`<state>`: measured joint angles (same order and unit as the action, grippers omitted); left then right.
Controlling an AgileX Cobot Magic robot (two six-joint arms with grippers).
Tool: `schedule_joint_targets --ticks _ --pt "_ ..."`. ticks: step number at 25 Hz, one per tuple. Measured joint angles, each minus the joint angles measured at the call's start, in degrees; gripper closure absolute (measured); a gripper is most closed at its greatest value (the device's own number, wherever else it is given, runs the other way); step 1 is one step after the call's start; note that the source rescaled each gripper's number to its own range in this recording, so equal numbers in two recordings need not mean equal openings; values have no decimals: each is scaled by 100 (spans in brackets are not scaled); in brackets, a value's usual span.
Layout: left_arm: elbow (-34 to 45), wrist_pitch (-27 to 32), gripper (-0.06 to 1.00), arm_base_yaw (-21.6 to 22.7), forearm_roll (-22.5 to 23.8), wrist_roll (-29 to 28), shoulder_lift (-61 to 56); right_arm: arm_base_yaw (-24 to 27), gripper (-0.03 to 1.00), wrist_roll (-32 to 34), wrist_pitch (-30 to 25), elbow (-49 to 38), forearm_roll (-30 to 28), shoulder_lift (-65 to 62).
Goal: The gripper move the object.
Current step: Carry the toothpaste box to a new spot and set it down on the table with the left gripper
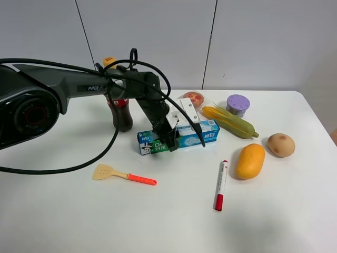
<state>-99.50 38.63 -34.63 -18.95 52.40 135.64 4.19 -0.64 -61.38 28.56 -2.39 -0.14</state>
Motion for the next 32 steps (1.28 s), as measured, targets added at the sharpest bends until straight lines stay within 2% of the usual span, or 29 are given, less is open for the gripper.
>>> schedule_joint_targets --ticks 5,7,9,14,18,22,25,27,29,32 --pt "0 317 93 -41 28 -138 -245 0 -3 0 0 0 0 0" --pt "-6 510 93 -116 49 -503 -634 0 -3 0 0 0 0 0" --pt "-62 799 93 -224 56 -1120 -1085 0 -3 0 0 0 0 0" --pt "-124 1456 93 -554 413 -3476 -2288 0 -3 0 0 0 0 0" --pt "-124 2220 93 -712 1165 -5077 -3067 0 -3 0 0 0 0 0" --pt "-124 2950 93 -708 2174 -6131 -3844 0 -3 0 0 0 0 0" --pt "-124 3051 93 -543 2673 -6443 -4458 0 -3 0 0 0 0 0" --pt "-83 3053 93 -328 2816 -6606 -4840 0 -3 0 0 0 0 0" --pt "67 3053 93 -26 2868 -6760 -5222 0 -3 0 0 0 0 0" --pt "506 3053 93 663 2922 -6852 -5775 0 -3 0 0 0 0 0"
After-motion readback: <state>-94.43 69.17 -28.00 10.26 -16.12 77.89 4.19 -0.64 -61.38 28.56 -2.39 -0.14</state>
